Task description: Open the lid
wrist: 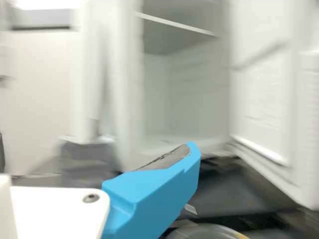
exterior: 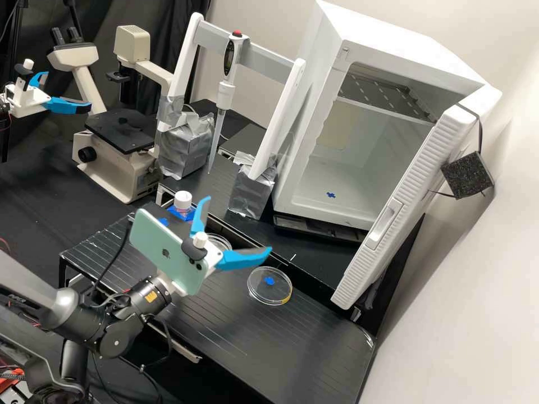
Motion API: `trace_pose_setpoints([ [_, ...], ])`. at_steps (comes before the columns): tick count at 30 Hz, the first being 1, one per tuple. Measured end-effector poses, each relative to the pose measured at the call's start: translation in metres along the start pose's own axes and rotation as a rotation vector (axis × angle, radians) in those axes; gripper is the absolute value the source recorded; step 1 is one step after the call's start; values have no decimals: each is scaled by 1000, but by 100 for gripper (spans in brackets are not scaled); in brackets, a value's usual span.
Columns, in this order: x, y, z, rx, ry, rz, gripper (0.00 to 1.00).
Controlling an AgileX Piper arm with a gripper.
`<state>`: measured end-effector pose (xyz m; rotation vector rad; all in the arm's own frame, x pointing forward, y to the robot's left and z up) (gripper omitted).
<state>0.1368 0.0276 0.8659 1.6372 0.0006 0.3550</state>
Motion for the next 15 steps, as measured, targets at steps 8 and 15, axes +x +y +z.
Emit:
trace_pose_setpoints([
  [8, 13, -18, -9, 46, 45, 17, 100],
  [15, 16, -23, -2, 87, -3, 10, 100],
])
